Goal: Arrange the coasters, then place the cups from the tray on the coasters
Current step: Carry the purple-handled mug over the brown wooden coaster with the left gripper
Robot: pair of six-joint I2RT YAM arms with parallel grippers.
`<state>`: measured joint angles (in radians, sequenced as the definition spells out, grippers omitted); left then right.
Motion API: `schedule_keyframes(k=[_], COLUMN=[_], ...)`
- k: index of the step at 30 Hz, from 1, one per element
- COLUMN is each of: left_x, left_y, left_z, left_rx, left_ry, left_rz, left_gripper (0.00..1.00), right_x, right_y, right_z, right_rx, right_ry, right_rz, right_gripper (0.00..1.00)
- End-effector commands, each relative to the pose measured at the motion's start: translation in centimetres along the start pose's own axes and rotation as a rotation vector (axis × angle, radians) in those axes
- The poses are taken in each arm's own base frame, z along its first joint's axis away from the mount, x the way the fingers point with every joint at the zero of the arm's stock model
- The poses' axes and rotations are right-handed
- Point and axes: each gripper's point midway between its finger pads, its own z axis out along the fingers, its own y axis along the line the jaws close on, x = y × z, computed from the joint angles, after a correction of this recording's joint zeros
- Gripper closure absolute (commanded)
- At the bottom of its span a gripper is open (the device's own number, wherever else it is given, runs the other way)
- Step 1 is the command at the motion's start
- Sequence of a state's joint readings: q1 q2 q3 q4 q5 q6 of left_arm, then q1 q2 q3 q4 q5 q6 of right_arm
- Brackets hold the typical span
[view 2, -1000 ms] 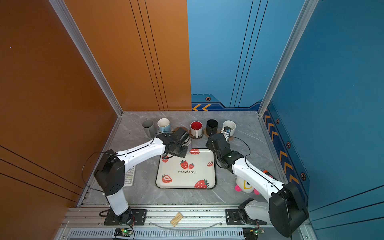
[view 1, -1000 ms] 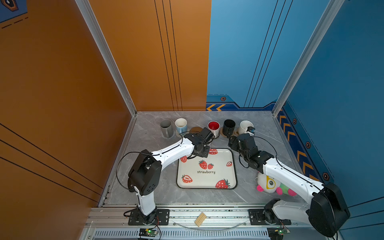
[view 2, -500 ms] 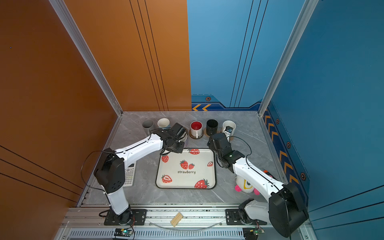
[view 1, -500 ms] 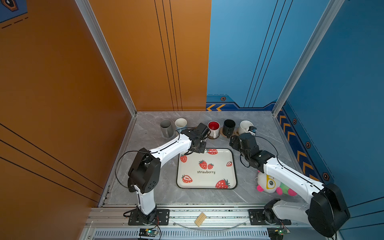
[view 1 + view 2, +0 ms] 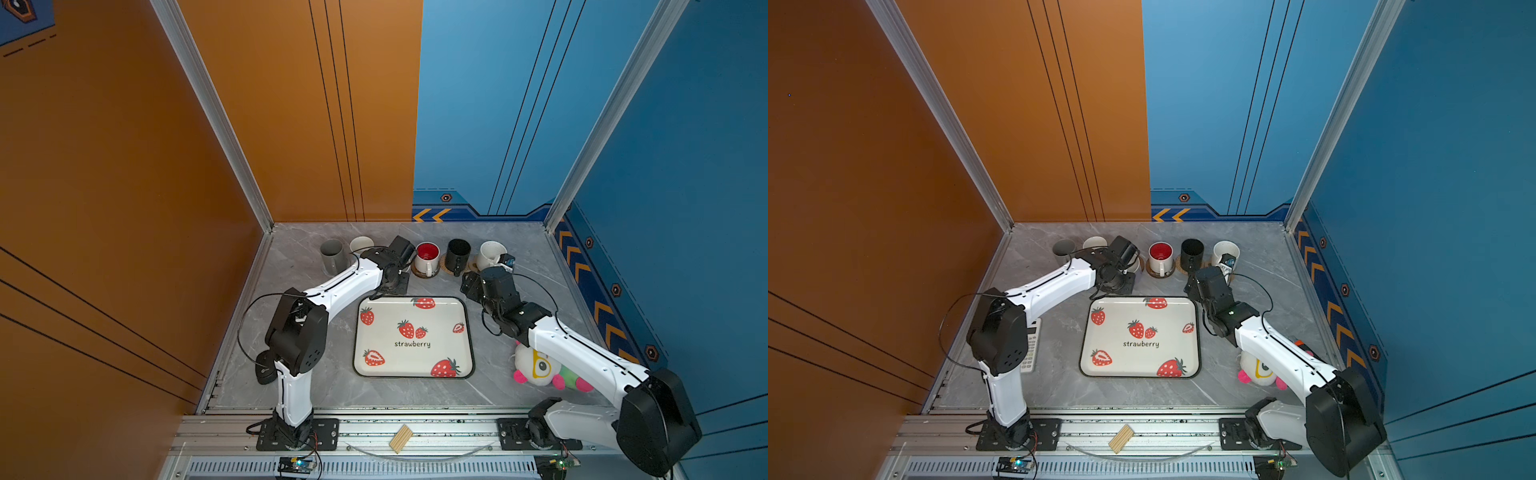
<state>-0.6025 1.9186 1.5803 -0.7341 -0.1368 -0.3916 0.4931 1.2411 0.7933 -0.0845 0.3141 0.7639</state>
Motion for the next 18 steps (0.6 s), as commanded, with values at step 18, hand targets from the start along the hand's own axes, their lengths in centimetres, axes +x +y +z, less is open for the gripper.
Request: schedule_keyframes(k=[18], left_x=[-5.9], left_y=[1.1], left_z=[1.0], left_rx=[0.017], left_ry=[-0.079], left_rz=[-0.032], left_gripper=[1.0], right_x=[-0.5], right_y=[-0.8], right_z=[-0.2], right_rx=[-0.002], right_ry=[-0.009], right_rz=[0.02], right_gripper=[0.22])
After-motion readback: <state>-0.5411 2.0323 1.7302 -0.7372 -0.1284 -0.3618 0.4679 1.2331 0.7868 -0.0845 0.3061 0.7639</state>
